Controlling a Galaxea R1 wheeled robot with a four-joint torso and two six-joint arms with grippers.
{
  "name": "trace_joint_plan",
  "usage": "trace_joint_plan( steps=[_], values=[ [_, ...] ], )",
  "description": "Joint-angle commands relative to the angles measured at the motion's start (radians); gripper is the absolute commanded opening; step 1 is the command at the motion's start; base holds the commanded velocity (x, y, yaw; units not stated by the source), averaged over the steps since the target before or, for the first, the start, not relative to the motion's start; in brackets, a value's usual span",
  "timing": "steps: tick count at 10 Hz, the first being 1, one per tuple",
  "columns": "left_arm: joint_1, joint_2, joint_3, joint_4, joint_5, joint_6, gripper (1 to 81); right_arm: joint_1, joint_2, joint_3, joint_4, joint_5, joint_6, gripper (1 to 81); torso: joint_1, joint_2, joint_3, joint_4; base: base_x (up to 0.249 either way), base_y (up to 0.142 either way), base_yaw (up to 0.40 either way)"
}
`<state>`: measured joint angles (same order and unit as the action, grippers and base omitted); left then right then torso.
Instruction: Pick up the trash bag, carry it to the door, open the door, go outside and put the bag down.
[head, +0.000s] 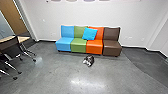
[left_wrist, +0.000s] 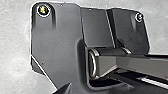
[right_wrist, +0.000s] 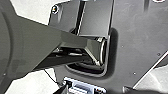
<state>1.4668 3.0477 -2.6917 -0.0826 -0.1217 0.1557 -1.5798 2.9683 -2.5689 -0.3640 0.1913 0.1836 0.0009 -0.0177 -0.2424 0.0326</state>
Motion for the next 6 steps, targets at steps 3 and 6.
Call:
trace_joint_plan(
  steps=[3,6],
  values=[
    [-0.029,0.001,0.003,0.001,0.06,0.001,81.1,0.016,0.004,0.009,-0.015,-0.052,-0.003,81.1,0.001,0.001,0.0,0.0,0.14,0.067,0.0],
    [-0.029,-0.001,0.003,0.0,0.06,0.001,81.1,0.019,0.005,0.009,-0.015,-0.052,-0.003,81.1,0.0,0.0,0.0,0.0,0.136,0.021,0.0]
  ],
)
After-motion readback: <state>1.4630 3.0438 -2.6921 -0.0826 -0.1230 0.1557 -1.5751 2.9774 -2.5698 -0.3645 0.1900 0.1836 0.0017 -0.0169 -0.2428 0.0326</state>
